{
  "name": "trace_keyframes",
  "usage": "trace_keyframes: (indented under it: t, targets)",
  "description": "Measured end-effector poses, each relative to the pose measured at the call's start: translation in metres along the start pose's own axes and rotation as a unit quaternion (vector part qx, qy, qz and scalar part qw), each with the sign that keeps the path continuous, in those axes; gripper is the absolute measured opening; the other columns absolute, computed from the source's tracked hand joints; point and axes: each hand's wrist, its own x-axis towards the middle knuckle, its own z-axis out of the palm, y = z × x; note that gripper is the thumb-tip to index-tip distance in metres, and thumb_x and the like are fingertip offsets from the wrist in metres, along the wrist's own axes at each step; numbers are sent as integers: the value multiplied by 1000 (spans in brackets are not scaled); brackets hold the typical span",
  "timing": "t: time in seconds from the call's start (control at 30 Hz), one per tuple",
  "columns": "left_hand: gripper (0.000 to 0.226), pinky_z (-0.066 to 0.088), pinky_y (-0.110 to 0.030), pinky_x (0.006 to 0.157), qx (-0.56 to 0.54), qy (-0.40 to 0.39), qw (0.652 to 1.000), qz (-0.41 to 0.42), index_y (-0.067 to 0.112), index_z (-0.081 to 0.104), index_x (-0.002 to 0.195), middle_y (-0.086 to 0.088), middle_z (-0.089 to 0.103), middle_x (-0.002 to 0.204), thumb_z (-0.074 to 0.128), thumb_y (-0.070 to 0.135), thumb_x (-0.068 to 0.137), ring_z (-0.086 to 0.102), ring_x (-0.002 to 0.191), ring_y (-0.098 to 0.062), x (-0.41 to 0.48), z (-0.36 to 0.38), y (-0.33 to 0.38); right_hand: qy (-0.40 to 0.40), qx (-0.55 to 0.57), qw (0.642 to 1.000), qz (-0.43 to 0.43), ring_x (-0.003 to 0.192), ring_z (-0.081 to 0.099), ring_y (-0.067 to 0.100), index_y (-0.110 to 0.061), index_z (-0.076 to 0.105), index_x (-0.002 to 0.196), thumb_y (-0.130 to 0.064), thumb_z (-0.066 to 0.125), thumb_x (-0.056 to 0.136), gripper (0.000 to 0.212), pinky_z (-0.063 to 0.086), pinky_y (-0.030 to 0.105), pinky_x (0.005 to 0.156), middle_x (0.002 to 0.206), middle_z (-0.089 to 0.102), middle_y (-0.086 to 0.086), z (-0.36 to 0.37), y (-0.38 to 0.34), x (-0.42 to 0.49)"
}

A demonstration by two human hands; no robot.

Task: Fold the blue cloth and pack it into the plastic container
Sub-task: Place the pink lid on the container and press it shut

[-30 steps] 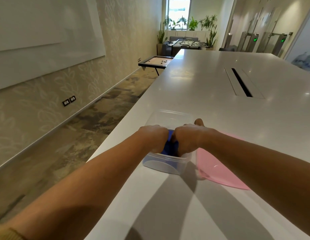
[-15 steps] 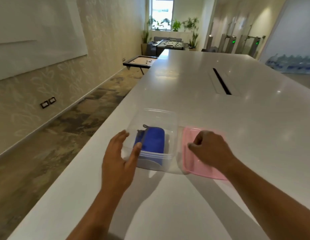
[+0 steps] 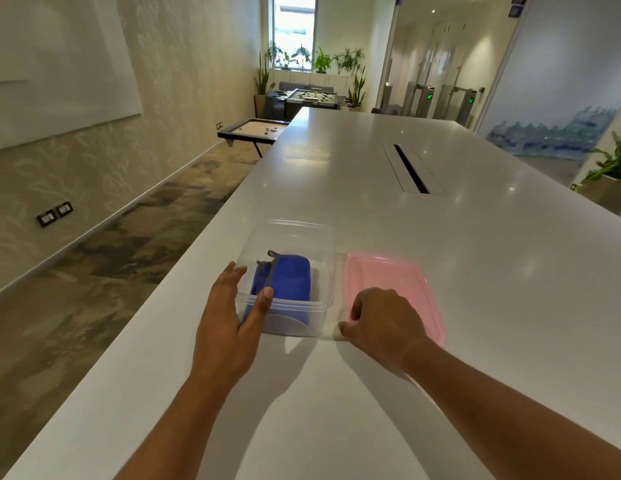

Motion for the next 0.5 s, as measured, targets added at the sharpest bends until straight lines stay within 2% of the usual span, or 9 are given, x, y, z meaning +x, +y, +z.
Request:
trace_keyframes:
  t: [0.13,0.27,0.37,0.43,0.5]
  targets:
    - [67,37,-28,97,6,1,1000,-1,29,34,145,5,33,154,48,55,85,38,137,-19,0,0,1,-4,-25,1000,-6,66,62,12,-22,64,89,-42,77,75,27,56,26,71,77,64,-6,-1,-2,-1]
    - [68,38,-29,98,-6,-1,1000,-5,29,34,145,5,32,155,48,56,84,38,137,-19,-1,-1,0,23,-19,1000,2,74,66,14,-16,69,97,-32,75,75,27,54,25,71,88,71,-3,-9,0,2]
    - [68,40,-32,100,-17,-5,1000,-11,30,34,145,6,32,155,48,57,84,39,136,-20,-1,-1,0,84,-17,996,8,88,71,20,-16,74,105,-31,71,78,32,55,31,84,102,76,2,-28,5,9]
    - [68,41,-35,102,-23,-5,1000,-12,30,34,145,6,32,155,49,57,84,39,136,-20,-1,-1,1,139,30,990,26,94,72,23,-15,74,109,-28,71,77,35,55,35,90,108,76,5,-47,8,13]
    - [68,41,-36,102,-26,-5,1000,-14,29,34,145,6,32,155,49,56,84,39,136,-19,-2,-1,1,189,105,975,55,87,72,22,-13,74,110,-23,73,78,34,56,34,88,106,77,7,-68,11,16]
